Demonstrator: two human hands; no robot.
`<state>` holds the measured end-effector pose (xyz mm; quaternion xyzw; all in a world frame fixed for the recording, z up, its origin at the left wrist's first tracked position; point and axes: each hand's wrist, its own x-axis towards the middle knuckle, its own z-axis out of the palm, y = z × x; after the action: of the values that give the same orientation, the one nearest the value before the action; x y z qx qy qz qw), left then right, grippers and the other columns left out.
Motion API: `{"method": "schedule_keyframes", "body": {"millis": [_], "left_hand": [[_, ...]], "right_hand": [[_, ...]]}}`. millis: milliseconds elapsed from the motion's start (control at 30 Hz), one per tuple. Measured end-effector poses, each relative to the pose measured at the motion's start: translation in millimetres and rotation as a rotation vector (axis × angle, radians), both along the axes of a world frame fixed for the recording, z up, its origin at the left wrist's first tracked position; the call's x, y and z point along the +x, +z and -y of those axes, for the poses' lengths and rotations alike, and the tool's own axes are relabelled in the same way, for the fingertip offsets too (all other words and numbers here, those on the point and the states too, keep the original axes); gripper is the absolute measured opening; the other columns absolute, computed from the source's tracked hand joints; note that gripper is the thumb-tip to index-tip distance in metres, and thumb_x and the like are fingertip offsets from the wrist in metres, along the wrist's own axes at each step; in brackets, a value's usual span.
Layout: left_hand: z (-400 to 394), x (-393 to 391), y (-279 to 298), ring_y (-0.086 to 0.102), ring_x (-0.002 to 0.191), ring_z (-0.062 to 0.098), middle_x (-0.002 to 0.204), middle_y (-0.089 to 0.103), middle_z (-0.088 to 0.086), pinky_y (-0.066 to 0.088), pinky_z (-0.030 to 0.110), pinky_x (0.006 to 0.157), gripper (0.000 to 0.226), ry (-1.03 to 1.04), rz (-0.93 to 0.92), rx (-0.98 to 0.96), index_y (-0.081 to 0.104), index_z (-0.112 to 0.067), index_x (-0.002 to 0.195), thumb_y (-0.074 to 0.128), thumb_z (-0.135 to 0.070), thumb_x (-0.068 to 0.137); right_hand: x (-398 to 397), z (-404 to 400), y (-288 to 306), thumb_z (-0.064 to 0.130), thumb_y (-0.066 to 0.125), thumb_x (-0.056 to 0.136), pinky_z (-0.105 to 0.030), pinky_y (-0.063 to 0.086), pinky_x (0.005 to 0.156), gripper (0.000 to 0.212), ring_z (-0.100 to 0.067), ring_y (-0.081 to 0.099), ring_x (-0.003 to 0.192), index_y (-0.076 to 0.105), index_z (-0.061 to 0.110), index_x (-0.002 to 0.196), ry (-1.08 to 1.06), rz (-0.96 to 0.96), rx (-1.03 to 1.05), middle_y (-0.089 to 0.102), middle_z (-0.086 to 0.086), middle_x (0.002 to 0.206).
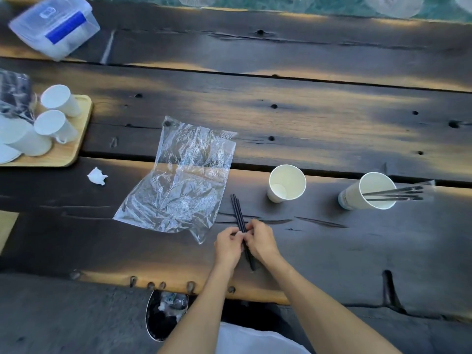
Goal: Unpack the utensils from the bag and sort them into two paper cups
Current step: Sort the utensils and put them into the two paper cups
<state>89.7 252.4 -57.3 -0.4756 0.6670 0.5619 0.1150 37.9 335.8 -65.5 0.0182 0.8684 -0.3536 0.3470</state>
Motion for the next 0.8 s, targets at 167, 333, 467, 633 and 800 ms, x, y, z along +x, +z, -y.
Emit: {"method": "schedule_keyframes", "body": {"millis": [167, 333, 467, 633, 800], "left_hand": [[1, 2, -3, 0.049, 0.059, 0.014, 0.062, 0.056, 0.005, 0.041, 0.028, 0.058, 0.032, -0.065, -0.038, 0.044, 0.063, -0.006, 0.065, 0.052, -0.015, 0.093], [6, 6, 5, 0.054, 0.065, 0.012, 0.074, 0.06, 0.009, 0.044, 0.024, 0.06, 0.032, -0.041, -0.068, 0.201, 0.062, 0.004, 0.085, 0.042, -0.015, 0.102], [13, 14, 21, 0.045, 0.053, 0.015, 0.068, 0.05, 0.011, 0.047, 0.028, 0.052, 0.032, -0.004, -0.149, 0.361, 0.056, -0.004, 0.082, 0.036, -0.014, 0.105], [19, 22, 46, 0.038, 0.048, 0.011, 0.06, 0.049, 0.002, 0.031, 0.02, 0.04, 0.032, -0.084, -0.23, 0.59, 0.058, -0.003, 0.088, 0.041, -0.024, 0.105], [20, 18, 60, 0.042, 0.048, 0.012, 0.06, 0.053, 0.004, 0.033, 0.021, 0.043, 0.041, -0.171, -0.236, 0.581, 0.065, 0.0, 0.086, 0.044, -0.031, 0.103]], "right_hand": [[4, -1, 2, 0.001, 0.057, 0.087, -0.027, 0.049, 0.051, 0.008, -0.015, 0.055, 0.057, 0.06, 0.008, 0.088, -0.144, 0.117, -0.174, 0.06, -0.007, 0.069], [3, -2, 11, 0.002, 0.065, 0.079, -0.034, 0.048, 0.056, 0.016, -0.017, 0.052, 0.054, 0.057, 0.014, 0.074, -0.148, 0.122, -0.26, 0.056, -0.003, 0.062], [-11, -5, 42, -0.012, 0.058, 0.084, -0.029, 0.051, 0.052, 0.018, -0.013, 0.055, 0.046, 0.059, 0.006, 0.085, -0.127, 0.245, -0.446, 0.061, -0.003, 0.075], [-24, -19, 71, -0.007, 0.054, 0.093, -0.032, 0.047, 0.065, 0.019, -0.017, 0.054, 0.059, 0.055, 0.0, 0.111, -0.113, 0.439, -0.725, 0.072, -0.016, 0.103], [-19, -28, 88, -0.002, 0.055, 0.093, -0.036, 0.047, 0.06, 0.009, -0.027, 0.054, 0.061, 0.052, 0.001, 0.101, -0.154, 0.354, -0.843, 0.07, -0.025, 0.096]]}}
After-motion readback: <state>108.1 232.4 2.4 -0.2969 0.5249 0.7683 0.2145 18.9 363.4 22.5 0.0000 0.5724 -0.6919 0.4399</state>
